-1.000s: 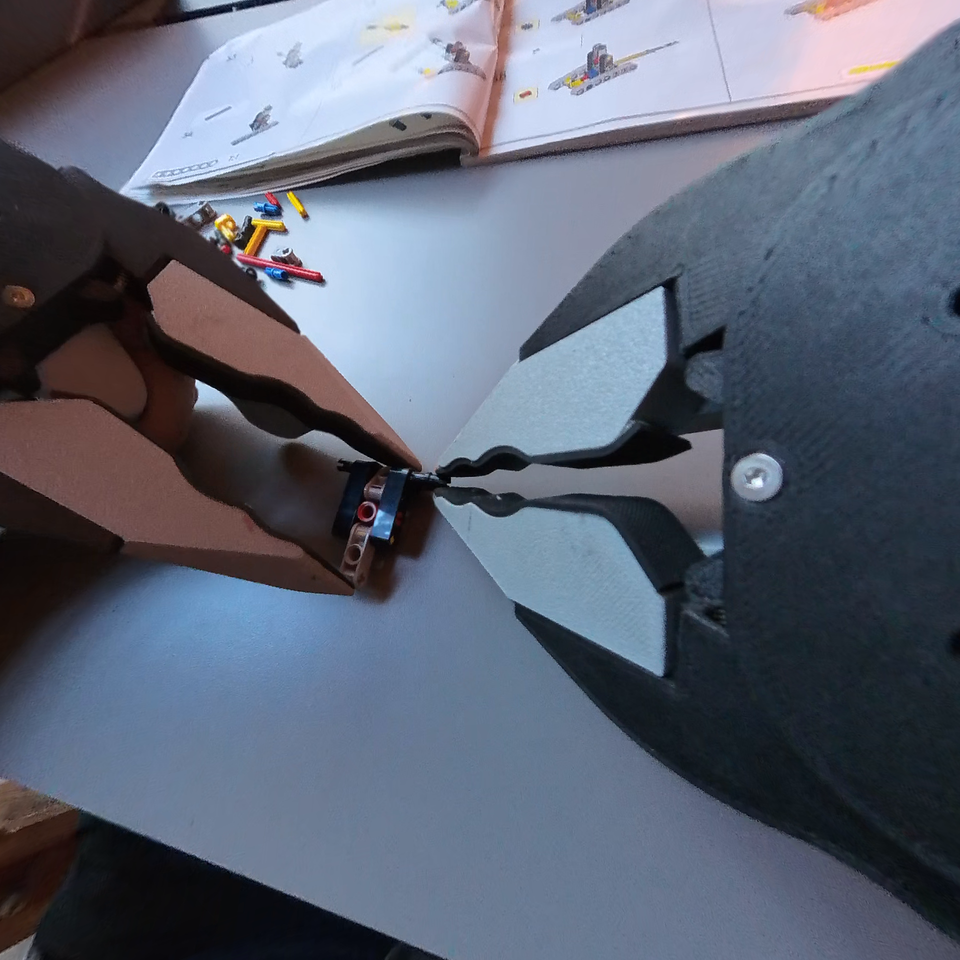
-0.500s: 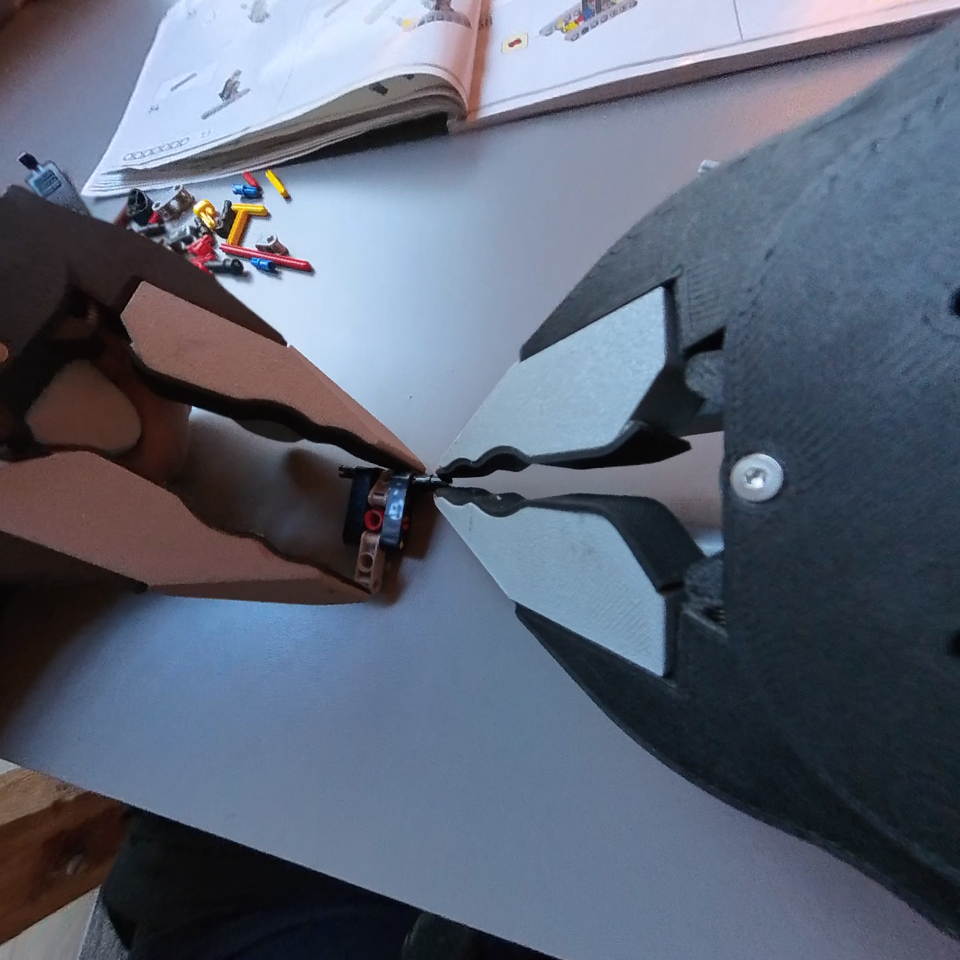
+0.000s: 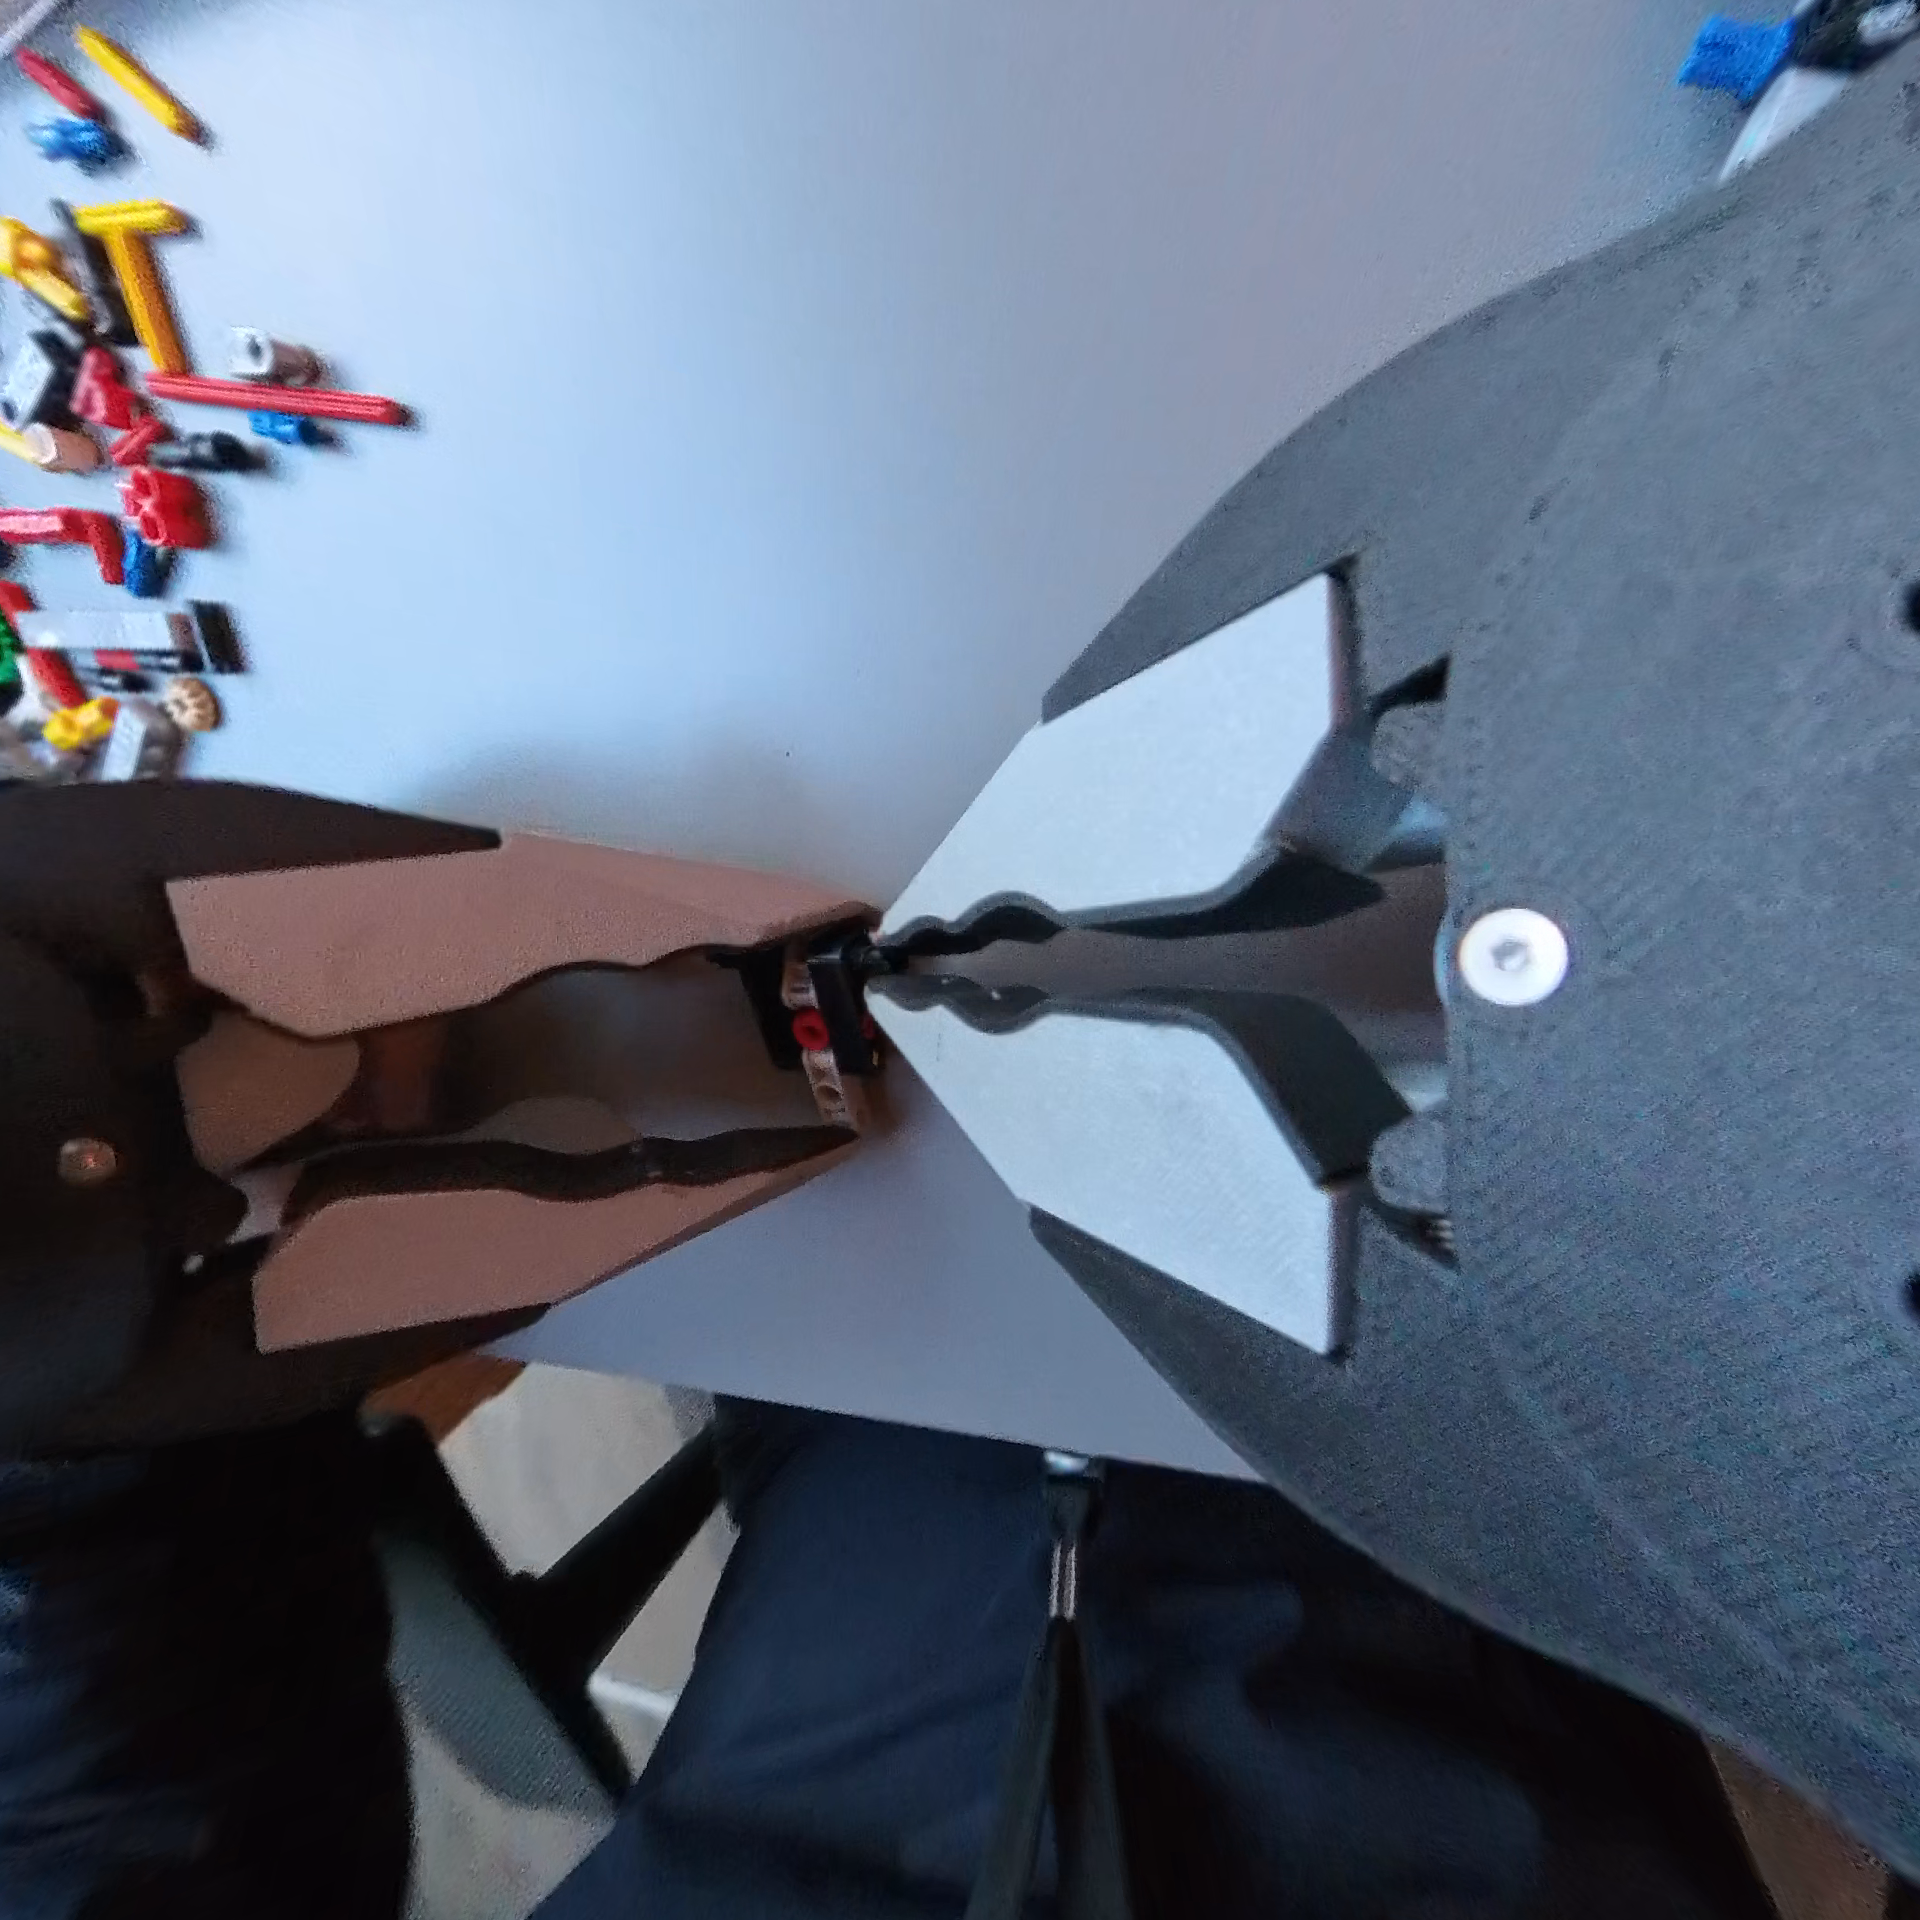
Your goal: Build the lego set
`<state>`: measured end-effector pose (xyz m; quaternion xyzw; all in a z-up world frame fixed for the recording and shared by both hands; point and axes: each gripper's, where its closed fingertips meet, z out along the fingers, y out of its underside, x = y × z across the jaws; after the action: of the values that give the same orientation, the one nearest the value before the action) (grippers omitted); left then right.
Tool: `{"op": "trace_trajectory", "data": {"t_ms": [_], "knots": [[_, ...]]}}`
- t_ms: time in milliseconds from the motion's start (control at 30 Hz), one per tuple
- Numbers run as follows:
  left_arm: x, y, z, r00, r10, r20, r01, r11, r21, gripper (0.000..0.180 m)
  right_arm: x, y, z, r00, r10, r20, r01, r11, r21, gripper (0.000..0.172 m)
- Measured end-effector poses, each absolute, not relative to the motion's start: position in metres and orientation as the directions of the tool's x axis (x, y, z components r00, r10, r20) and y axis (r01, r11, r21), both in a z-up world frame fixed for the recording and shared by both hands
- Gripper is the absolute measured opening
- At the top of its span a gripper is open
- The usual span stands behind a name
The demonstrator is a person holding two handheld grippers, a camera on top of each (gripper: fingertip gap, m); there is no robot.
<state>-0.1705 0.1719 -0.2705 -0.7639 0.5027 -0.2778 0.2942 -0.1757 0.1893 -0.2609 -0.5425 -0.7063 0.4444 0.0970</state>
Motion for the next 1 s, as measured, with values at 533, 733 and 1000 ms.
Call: {"op": "trace_trajectory", "data": {"t_ms": [533,733,1000], "knots": [[-0.172,0.173,-0.27,0.347,-0.926,0.149,-0.595,-0.34,-0.729,0.044,-0.18,0.196,-0.272,-0.486,0.744,0.458,0.402,0.656,-0.639,0.0],[-0.176,0.173,-0.271,0.36,-0.923,0.134,-0.596,-0.338,-0.728,0.044,-0.183,0.196,-0.269,-0.468,0.75,0.467,0.419,0.654,-0.63,0.0],[-0.174,0.172,-0.27,0.348,-0.928,0.135,-0.601,-0.331,-0.728,0.044,-0.182,0.19,-0.267,-0.494,0.859,0.134,0.525,0.418,-0.742,0.0]]}}
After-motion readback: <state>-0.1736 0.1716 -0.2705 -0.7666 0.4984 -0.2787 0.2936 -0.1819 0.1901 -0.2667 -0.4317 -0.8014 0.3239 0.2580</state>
